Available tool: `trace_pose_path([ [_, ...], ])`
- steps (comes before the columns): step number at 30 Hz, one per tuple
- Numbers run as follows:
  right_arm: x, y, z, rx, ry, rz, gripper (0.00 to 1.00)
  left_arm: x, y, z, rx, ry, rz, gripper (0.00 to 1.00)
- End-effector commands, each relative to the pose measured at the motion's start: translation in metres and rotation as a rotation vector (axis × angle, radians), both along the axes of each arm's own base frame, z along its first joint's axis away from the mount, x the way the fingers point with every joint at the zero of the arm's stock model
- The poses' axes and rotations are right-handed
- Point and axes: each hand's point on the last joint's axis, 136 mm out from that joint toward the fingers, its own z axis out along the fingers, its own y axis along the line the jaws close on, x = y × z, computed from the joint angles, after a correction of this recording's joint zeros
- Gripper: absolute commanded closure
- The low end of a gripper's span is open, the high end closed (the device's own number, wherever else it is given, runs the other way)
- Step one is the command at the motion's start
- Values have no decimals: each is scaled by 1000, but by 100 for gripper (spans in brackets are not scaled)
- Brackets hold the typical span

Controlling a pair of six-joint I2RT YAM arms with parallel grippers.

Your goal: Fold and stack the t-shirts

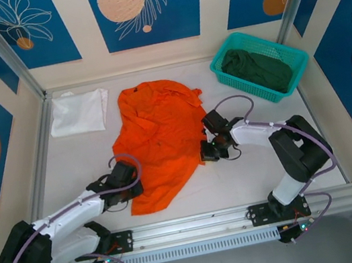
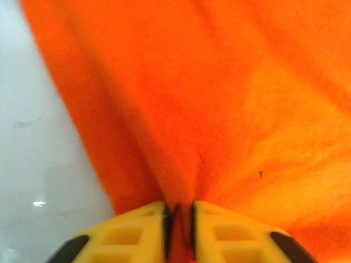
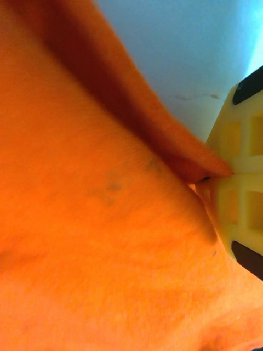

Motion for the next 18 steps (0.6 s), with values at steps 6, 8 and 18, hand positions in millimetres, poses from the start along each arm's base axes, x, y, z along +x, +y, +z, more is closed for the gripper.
trace_pose_path([
  [6,83,-25,140,-154,-333,-31,100,-16,-24,4,-147,-26,1,100],
  [8,98,-32,177,-162,-383,-53,100,-17,-33,12,-185,-55,5,100],
  [18,185,-90,255,-275,-455,-190,94,-43,-126,51,-347,-145,-161,100],
])
